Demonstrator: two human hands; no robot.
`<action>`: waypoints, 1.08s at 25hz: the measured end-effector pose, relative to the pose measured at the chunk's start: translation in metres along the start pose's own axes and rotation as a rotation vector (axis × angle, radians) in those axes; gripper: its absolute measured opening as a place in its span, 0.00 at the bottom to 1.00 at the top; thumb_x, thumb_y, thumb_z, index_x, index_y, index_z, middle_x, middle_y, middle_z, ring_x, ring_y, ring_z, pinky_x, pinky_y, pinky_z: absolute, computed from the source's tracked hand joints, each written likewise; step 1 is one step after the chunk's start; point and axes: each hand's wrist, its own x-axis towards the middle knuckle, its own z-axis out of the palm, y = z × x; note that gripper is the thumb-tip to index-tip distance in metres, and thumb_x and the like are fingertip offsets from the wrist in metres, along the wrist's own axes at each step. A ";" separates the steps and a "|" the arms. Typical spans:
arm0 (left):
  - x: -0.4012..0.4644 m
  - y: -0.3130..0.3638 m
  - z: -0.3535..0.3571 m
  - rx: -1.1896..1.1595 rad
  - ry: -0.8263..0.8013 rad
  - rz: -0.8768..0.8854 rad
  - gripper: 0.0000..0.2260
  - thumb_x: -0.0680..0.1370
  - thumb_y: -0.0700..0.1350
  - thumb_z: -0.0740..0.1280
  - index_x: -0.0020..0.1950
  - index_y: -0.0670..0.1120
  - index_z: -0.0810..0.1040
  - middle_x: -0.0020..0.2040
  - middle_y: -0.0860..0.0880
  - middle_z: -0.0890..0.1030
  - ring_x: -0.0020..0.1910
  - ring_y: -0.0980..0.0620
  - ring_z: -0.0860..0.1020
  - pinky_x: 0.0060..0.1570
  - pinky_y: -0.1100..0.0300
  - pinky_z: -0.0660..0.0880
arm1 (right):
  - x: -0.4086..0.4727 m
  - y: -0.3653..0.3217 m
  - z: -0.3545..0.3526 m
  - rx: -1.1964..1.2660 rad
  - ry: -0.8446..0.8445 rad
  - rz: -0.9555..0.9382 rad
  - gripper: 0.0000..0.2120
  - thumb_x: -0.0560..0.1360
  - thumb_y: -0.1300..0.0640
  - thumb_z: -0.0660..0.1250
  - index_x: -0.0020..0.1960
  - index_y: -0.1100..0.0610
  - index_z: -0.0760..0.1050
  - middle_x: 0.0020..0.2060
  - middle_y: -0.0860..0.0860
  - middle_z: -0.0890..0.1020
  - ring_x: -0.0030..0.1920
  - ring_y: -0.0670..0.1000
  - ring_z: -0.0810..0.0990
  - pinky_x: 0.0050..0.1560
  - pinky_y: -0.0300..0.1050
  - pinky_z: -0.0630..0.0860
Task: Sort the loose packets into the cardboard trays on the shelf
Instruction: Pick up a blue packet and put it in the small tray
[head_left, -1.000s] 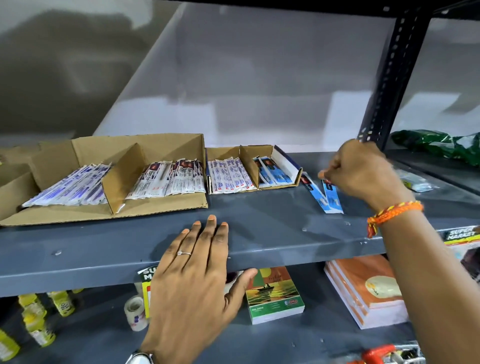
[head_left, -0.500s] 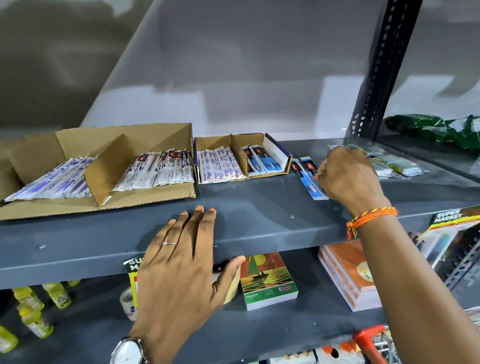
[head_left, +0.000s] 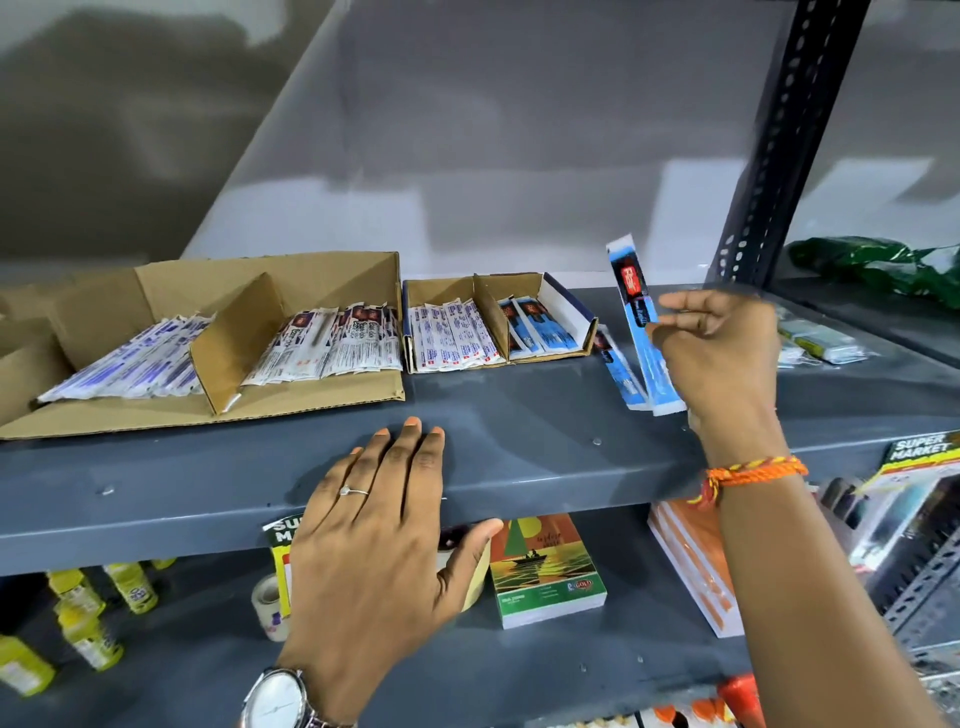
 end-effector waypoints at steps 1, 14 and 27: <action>0.000 0.000 0.000 0.001 0.007 -0.001 0.32 0.79 0.66 0.59 0.70 0.41 0.76 0.68 0.41 0.80 0.67 0.40 0.79 0.65 0.44 0.74 | -0.007 -0.004 0.001 0.177 -0.036 0.036 0.11 0.71 0.70 0.69 0.47 0.56 0.82 0.40 0.56 0.86 0.37 0.47 0.84 0.39 0.40 0.80; -0.001 -0.001 0.002 -0.006 0.017 0.000 0.32 0.79 0.66 0.58 0.69 0.41 0.78 0.69 0.42 0.80 0.67 0.40 0.79 0.66 0.47 0.70 | -0.070 -0.035 -0.002 0.568 -0.400 0.105 0.09 0.73 0.68 0.72 0.45 0.56 0.84 0.39 0.51 0.88 0.36 0.47 0.84 0.34 0.39 0.77; -0.001 -0.001 0.003 -0.029 0.051 -0.009 0.32 0.77 0.66 0.62 0.69 0.42 0.78 0.68 0.43 0.80 0.66 0.41 0.80 0.65 0.47 0.72 | 0.047 -0.072 0.075 -0.470 -0.509 -0.201 0.08 0.68 0.66 0.77 0.47 0.62 0.85 0.43 0.57 0.87 0.44 0.53 0.86 0.48 0.44 0.82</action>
